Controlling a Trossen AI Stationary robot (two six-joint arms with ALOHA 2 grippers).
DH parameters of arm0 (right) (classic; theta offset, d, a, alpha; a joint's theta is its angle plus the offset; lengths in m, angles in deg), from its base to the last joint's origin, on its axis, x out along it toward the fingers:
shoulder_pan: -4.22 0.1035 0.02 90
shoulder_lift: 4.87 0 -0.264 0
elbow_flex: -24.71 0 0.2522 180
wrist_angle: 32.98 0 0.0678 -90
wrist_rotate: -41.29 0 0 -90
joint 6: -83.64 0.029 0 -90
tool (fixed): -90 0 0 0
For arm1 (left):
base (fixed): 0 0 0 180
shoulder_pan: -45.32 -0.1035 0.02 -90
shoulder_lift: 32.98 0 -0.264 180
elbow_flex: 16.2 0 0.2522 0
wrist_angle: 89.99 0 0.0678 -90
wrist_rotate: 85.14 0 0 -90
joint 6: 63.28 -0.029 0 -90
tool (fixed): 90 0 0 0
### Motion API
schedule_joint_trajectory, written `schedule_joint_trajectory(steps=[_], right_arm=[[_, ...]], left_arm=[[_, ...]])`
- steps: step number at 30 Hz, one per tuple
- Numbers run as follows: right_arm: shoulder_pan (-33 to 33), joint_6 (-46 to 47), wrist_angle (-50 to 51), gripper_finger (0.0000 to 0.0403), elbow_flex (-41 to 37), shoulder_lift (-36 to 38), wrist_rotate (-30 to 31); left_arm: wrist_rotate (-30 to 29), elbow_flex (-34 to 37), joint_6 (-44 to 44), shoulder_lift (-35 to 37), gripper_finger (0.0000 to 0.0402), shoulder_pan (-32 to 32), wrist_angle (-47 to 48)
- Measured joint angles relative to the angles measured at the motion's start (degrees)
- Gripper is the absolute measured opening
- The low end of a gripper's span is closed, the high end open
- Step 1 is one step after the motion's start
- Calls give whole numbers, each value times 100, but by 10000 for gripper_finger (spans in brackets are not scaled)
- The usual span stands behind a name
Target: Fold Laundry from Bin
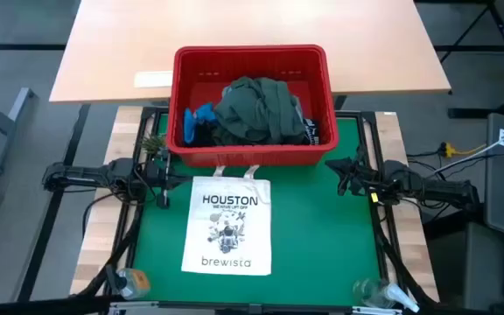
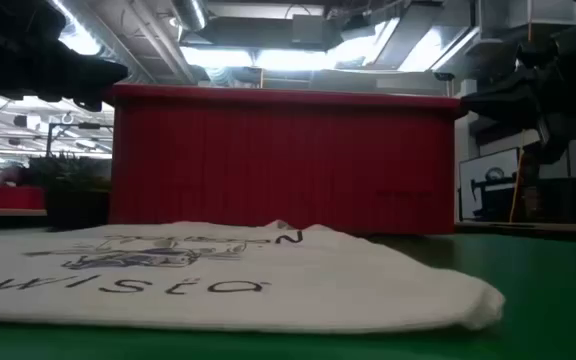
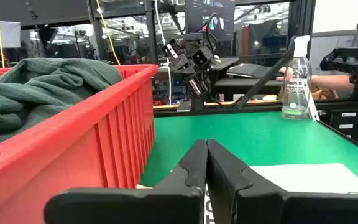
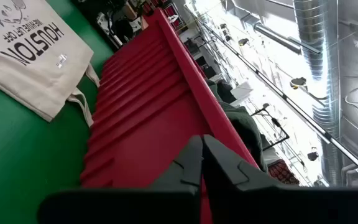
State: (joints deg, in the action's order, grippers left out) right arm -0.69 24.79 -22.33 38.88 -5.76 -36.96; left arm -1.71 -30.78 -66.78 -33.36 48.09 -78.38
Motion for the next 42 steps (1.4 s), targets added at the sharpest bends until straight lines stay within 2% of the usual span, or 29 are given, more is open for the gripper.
schedule_joint_trajectory(steps=[31, 37, 42], right_arm=[[1, -1, 0, 12, 0, 0, 2], [0, -13, -68, 12, 0, 0, 629], [0, -13, -66, 12, 0, -1, 615]], left_arm=[[2, 0, 0, 1, 0, -2, 0], [0, 0, -91, 2, 0, 0, 2], [2, 0, -136, 2, 0, 0, 2]])
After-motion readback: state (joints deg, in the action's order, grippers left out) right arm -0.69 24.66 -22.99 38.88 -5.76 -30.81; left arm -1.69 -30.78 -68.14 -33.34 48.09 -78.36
